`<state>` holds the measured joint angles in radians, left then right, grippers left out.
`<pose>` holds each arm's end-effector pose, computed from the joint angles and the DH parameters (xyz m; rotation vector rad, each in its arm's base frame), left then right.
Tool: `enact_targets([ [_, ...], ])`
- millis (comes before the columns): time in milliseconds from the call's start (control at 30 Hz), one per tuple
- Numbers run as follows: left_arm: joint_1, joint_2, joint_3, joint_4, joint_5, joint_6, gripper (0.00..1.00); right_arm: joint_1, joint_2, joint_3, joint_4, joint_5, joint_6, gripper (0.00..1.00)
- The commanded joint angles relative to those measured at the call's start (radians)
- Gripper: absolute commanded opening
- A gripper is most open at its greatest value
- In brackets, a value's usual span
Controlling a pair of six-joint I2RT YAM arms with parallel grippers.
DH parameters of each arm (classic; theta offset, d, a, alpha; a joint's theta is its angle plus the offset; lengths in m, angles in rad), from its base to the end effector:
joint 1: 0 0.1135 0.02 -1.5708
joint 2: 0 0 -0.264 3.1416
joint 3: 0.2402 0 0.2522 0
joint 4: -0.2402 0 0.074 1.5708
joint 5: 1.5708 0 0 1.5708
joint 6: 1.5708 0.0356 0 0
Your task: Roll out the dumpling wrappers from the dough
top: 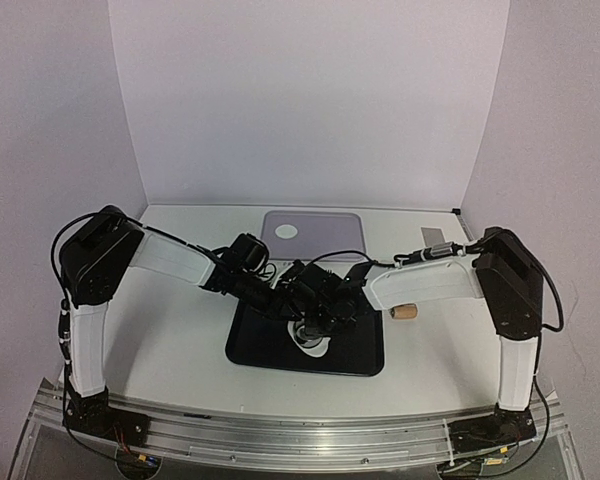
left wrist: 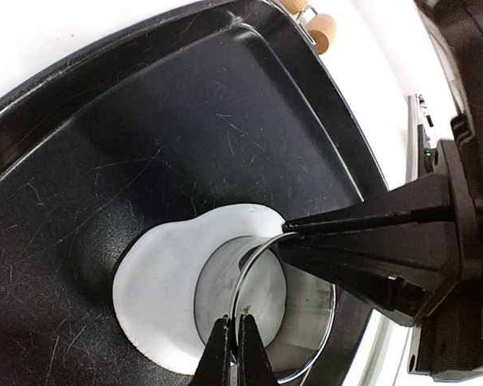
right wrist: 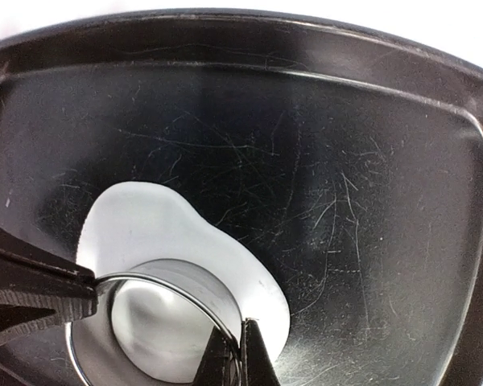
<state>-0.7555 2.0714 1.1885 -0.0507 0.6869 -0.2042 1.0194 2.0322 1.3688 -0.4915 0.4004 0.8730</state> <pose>0.2822 -0.2969 0.1123 1.0113 2.4388 -1.2311 0.2269 0.3425 0.1486 -0.0784 2.5773 0.1352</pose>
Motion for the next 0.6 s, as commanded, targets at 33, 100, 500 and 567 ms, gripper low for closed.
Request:
enact_targets([
  [33,-0.049,0.131,-0.153,-0.354,-0.126,0.061,0.00,-0.059,0.081,0.028,0.016,0.071,-0.068,0.00],
  [100,-0.046,0.140,-0.118,-0.358,-0.132,0.074,0.00,-0.025,0.071,0.001,0.015,0.068,-0.026,0.00],
  [500,0.036,0.246,0.105,-0.433,-0.232,0.102,0.00,0.117,0.051,-0.089,0.006,-0.118,0.208,0.00],
  [567,0.032,0.229,0.073,-0.437,-0.218,0.091,0.00,0.096,0.054,-0.080,0.006,-0.096,0.179,0.00],
])
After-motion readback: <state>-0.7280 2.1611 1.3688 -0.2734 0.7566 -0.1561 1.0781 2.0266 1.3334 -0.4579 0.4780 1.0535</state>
